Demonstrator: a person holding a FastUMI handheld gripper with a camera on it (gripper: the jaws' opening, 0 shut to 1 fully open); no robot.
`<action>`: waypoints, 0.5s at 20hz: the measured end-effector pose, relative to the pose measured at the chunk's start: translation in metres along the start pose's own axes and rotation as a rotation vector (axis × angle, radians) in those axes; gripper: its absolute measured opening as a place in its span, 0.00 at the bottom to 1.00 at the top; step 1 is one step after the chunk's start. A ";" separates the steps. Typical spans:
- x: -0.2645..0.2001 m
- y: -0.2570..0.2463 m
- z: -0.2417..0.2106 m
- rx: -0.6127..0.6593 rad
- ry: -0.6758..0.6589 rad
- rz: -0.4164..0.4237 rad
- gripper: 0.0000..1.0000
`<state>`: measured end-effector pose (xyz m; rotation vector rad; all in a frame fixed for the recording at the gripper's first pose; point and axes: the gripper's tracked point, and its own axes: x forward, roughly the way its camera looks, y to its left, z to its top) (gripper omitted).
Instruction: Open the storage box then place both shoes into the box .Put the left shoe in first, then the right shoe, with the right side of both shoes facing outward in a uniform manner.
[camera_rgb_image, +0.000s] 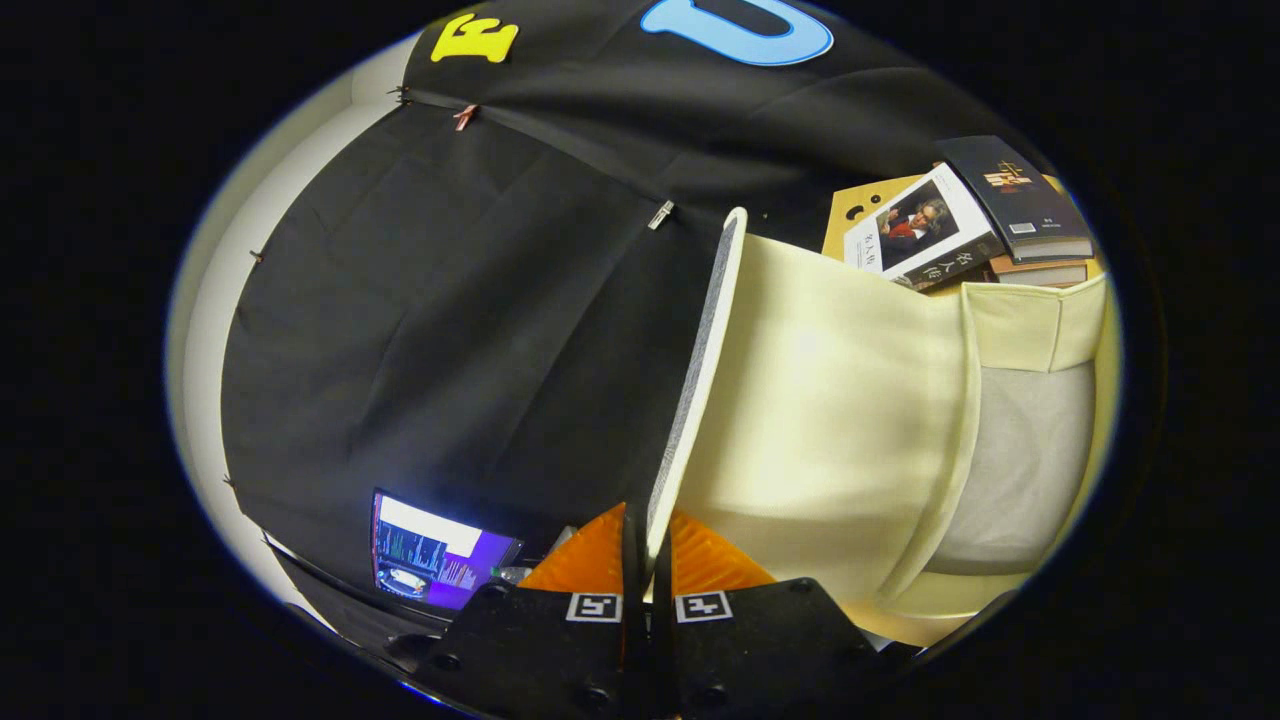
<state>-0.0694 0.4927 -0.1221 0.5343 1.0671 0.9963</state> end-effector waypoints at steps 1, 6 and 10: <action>0.008 -0.002 0.003 0.005 -0.009 -0.008 0.05; 0.034 -0.006 0.011 0.031 -0.052 -0.070 0.24; 0.014 -0.010 0.015 -0.098 -0.107 -0.113 0.98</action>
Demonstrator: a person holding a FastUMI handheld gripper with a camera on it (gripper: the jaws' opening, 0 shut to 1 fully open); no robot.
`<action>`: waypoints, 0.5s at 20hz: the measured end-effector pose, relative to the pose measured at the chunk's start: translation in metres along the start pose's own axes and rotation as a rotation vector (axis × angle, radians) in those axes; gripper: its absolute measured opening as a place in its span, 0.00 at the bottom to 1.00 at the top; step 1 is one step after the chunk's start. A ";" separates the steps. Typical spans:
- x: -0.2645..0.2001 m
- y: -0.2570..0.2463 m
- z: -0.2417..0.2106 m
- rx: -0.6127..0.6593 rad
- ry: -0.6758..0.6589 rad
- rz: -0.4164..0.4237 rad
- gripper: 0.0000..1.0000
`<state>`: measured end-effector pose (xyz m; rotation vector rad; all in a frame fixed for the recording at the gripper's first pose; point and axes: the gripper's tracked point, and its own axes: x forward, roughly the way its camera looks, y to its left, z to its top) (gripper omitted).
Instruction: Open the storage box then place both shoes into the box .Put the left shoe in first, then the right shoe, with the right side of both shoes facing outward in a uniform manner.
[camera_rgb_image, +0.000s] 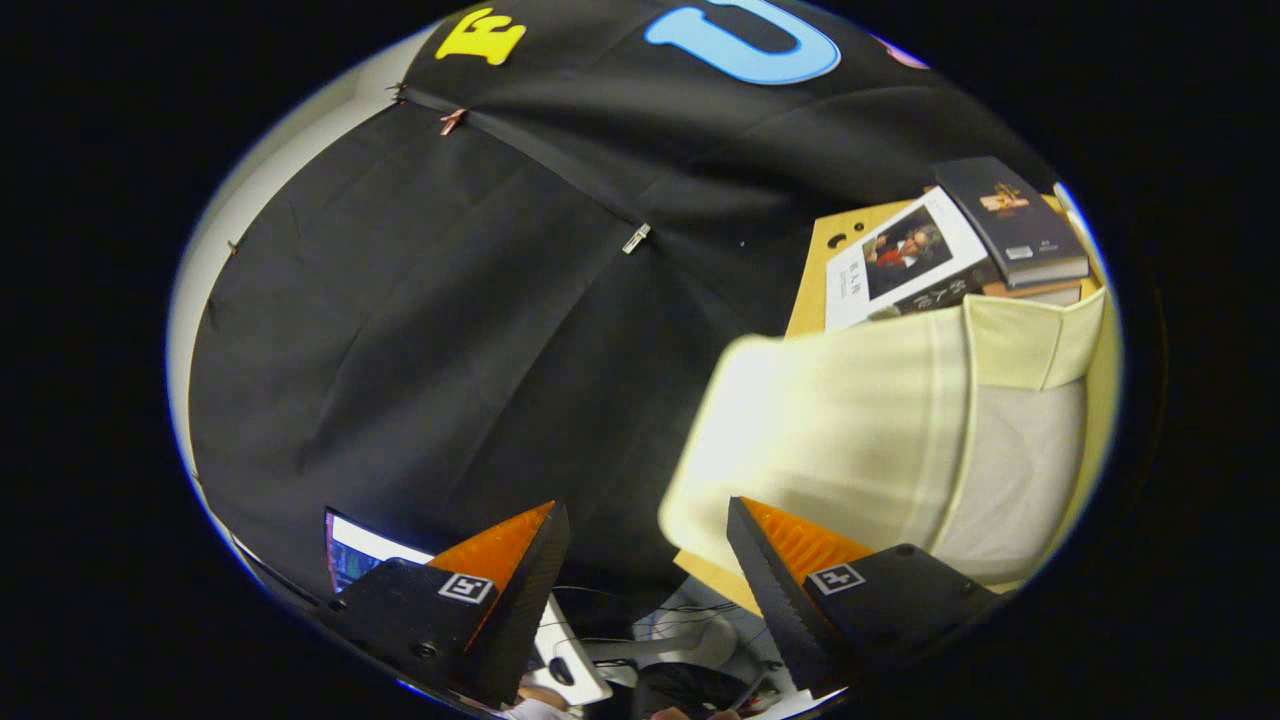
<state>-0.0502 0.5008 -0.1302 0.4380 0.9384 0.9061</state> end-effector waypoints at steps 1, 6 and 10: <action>-0.011 -0.001 0.003 -0.041 -0.017 -0.010 0.98; -0.090 -0.031 0.040 -0.220 -0.152 -0.111 0.98; -0.162 -0.102 0.063 -0.261 -0.202 -0.298 0.98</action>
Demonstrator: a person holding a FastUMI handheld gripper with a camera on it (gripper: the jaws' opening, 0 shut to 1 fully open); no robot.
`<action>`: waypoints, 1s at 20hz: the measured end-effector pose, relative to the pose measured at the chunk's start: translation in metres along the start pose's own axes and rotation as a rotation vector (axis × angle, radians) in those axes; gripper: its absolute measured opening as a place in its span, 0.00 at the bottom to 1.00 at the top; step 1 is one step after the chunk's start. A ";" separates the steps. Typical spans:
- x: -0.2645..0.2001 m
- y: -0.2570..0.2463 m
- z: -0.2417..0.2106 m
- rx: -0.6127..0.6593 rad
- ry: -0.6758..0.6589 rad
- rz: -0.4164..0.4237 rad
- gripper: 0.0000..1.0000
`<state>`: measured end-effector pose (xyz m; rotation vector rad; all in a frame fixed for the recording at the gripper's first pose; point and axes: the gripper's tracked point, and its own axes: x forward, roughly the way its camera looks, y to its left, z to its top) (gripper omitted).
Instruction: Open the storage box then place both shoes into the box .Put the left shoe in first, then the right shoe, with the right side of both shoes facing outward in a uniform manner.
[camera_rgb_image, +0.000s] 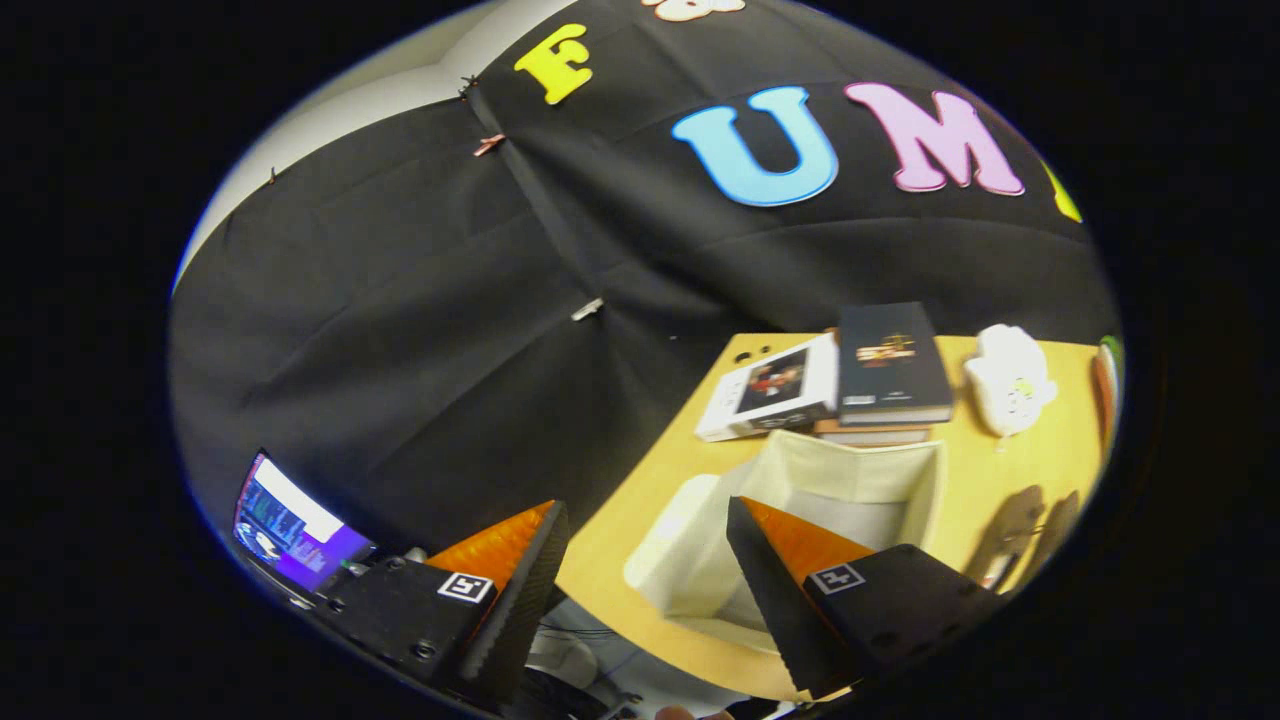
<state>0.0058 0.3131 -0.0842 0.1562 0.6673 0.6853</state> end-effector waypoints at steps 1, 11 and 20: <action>-0.013 -0.029 0.001 -0.021 -0.016 -0.066 0.98; -0.109 -0.263 -0.082 0.030 0.066 -0.574 0.98; -0.094 -0.356 -0.164 0.200 0.215 -0.700 0.99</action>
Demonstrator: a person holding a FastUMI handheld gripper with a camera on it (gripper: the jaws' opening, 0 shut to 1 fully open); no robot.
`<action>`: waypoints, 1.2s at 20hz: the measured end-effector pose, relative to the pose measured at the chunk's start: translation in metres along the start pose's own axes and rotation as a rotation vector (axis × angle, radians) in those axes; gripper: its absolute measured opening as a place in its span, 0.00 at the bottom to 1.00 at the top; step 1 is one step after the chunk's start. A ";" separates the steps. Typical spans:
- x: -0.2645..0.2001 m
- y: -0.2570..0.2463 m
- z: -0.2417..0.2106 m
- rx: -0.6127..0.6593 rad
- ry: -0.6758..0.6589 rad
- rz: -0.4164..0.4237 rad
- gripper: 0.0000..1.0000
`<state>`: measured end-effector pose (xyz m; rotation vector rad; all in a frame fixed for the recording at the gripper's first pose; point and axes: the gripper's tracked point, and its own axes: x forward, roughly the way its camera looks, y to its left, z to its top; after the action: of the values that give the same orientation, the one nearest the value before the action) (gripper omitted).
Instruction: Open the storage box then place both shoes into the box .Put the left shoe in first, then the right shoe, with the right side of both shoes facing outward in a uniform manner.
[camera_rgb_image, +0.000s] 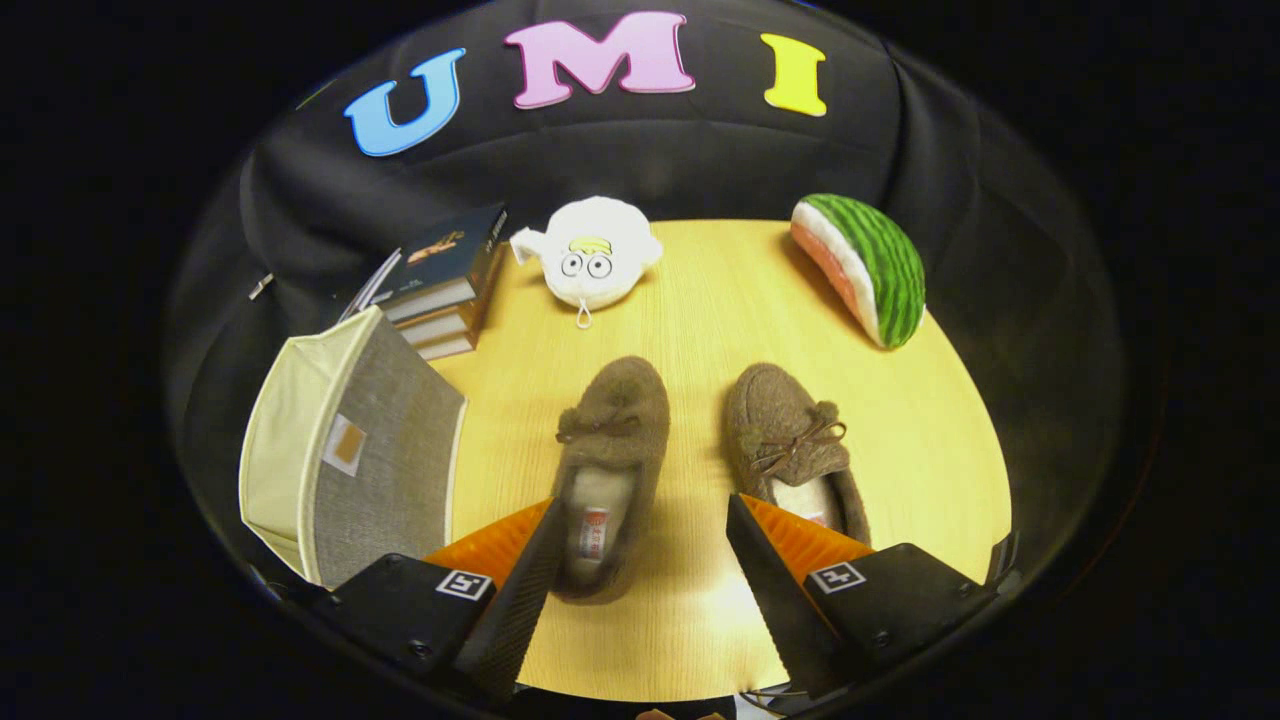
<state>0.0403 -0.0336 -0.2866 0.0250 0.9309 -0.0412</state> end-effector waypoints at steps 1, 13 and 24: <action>0.009 -0.004 -0.005 0.000 0.022 -0.012 0.99; 0.069 -0.001 0.002 0.052 0.105 0.011 0.84; 0.086 0.003 -0.001 0.185 0.184 0.063 0.06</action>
<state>0.0903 -0.0324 -0.3561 0.2326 1.1069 -0.0676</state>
